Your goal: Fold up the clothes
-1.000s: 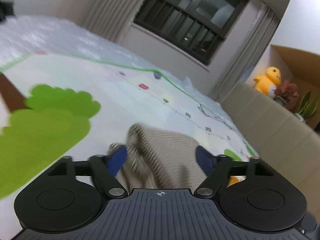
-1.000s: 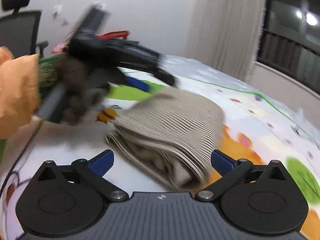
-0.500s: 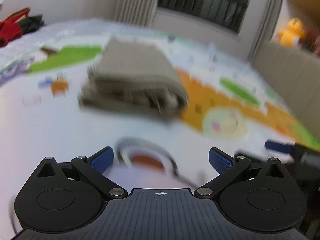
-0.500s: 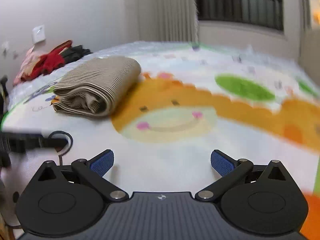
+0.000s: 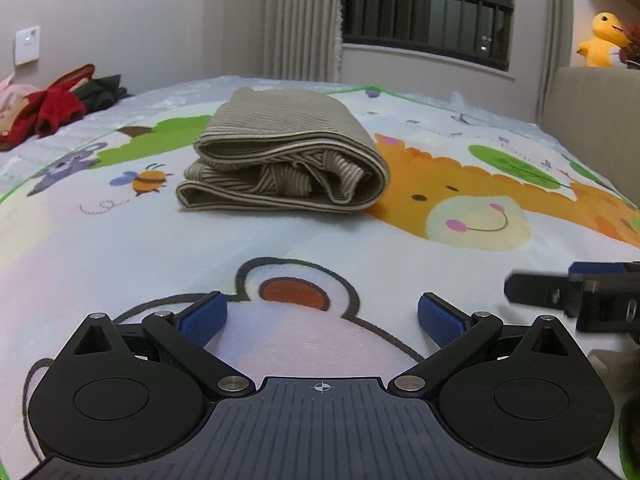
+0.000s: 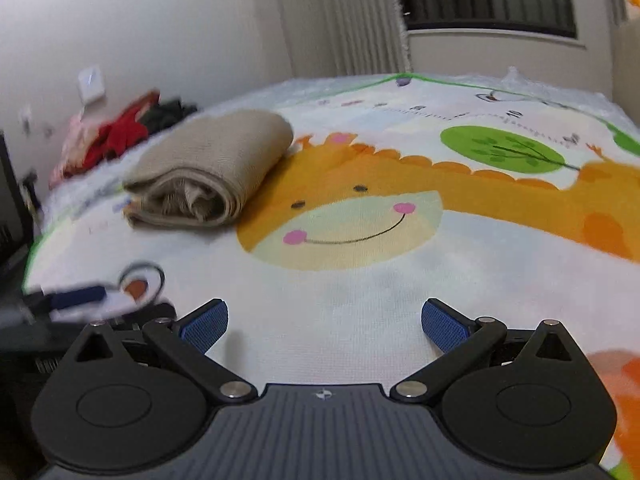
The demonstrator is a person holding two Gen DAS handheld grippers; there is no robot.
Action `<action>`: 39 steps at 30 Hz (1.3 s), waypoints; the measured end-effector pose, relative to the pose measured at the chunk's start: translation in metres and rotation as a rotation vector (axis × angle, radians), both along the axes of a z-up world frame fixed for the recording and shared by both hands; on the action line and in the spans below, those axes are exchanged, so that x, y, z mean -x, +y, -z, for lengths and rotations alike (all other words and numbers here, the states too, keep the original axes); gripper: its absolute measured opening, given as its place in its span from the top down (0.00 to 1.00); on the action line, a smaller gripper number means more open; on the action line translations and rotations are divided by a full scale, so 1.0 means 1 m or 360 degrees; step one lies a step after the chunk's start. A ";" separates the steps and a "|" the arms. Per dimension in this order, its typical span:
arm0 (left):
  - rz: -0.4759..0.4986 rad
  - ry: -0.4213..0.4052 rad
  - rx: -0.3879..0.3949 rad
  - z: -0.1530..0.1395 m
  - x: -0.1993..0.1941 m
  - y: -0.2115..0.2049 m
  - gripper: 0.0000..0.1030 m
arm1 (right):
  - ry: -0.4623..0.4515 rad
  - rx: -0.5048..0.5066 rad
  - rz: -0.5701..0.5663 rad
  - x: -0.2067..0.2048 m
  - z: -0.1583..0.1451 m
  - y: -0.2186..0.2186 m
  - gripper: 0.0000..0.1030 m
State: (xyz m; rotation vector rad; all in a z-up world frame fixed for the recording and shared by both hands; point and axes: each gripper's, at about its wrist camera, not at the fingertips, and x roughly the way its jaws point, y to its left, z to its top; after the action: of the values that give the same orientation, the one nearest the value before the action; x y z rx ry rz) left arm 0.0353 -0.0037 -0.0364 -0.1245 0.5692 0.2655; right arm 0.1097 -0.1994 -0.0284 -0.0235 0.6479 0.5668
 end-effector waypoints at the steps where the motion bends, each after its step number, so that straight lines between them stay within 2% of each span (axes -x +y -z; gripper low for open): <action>1: -0.0031 -0.0003 0.0002 0.000 0.000 0.001 0.00 | -0.0009 0.0055 -0.0017 0.000 0.000 0.004 0.00; 4: -0.0049 0.0019 -0.0029 0.001 -0.003 0.000 0.00 | -0.0033 0.0203 -0.0047 -0.001 0.002 0.017 0.00; 7: -0.0072 0.0041 -0.0032 0.001 -0.005 0.002 0.00 | -0.0052 0.0262 -0.0057 -0.005 0.002 0.025 0.00; 10: -0.0066 0.0026 0.0009 0.001 -0.002 0.005 0.00 | -0.0029 0.0196 -0.0044 -0.013 0.005 0.021 0.00; 19: -0.0070 0.0003 -0.0034 0.004 0.001 0.001 0.00 | -0.0040 0.0073 0.0029 -0.010 0.004 0.007 0.00; 26: -0.0071 -0.0009 -0.0039 0.005 0.001 0.001 0.00 | -0.0058 0.0095 0.0052 -0.008 0.004 0.009 0.00; 39: -0.0072 -0.0055 -0.0036 0.006 0.004 0.002 0.00 | -0.0049 0.0026 0.0049 -0.008 0.005 0.002 0.00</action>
State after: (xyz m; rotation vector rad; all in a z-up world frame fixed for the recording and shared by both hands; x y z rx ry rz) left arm 0.0312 -0.0017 -0.0426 -0.1203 0.5292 0.3132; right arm 0.1173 -0.1970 -0.0329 -0.0373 0.6217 0.5303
